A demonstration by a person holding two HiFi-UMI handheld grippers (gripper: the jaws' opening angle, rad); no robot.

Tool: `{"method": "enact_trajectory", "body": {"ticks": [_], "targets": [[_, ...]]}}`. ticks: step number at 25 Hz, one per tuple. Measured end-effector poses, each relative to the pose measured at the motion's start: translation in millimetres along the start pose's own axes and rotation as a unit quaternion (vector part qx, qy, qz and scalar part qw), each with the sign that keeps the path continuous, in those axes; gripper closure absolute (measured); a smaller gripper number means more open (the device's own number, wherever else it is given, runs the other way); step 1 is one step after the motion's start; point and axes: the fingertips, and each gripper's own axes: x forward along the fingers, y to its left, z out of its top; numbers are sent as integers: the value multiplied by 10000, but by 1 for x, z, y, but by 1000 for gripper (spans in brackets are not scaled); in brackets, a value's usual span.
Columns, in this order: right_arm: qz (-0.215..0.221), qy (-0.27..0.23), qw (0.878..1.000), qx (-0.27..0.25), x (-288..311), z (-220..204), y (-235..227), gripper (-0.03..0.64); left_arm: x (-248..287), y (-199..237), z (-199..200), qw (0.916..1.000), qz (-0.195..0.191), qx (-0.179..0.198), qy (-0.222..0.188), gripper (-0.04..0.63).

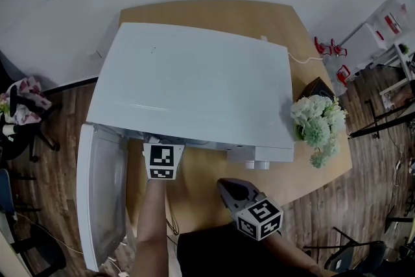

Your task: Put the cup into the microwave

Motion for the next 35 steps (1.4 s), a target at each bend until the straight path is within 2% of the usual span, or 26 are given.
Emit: {"method": "enact_trajectory", "body": {"ticks": [5,15,23,29,35], "targets": [[-25,-42,10000,24,0,3,-3,623,0,0,-1,10000,6,98,8,193],[-7,-79,10000,2,0,4,-1,621,-3,2,-8,9995,162,-98,253,193],[72,-150,9998,-75,-1,7,6,622,-4,4,-9,9995,203,-89,235,193],[23,-220,9997,-84,-6,8,2,622,-2,3,-15,9988,237,224,367,193],[-26,-275,9996,-61,-13,9,-1,621,-2,4,-12,9986,412,72,316,191]]}}
